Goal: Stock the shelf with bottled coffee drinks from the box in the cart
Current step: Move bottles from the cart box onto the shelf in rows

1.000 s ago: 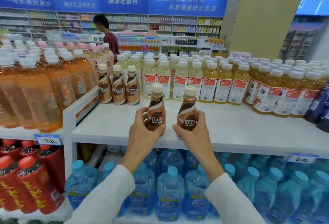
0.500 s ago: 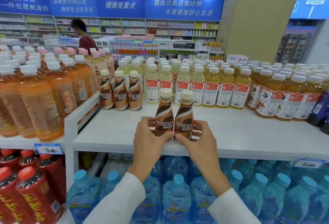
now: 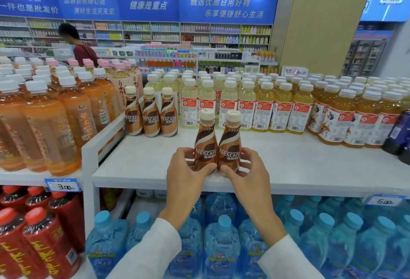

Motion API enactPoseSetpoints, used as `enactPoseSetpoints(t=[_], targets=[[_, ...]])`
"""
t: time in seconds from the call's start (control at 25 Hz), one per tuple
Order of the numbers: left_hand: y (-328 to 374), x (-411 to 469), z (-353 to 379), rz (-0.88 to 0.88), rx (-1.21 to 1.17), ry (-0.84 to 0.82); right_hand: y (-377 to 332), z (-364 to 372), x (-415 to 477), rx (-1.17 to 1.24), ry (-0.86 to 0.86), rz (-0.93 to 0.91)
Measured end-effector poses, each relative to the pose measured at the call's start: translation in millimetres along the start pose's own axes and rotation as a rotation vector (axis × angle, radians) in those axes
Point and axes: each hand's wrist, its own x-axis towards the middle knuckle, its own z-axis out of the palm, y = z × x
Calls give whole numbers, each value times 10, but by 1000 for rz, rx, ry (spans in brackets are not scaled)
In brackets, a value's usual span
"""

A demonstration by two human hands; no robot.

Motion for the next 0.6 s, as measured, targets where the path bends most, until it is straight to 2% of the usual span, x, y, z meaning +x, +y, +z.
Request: enactPoseSetpoints(t=[0.32,0.6], targets=[[13,531,4,-76,122,47,-106,388,523,-27,-74,32],[-58,1080,154,-116,80,93,-110,855,1035,-30,-76,57]])
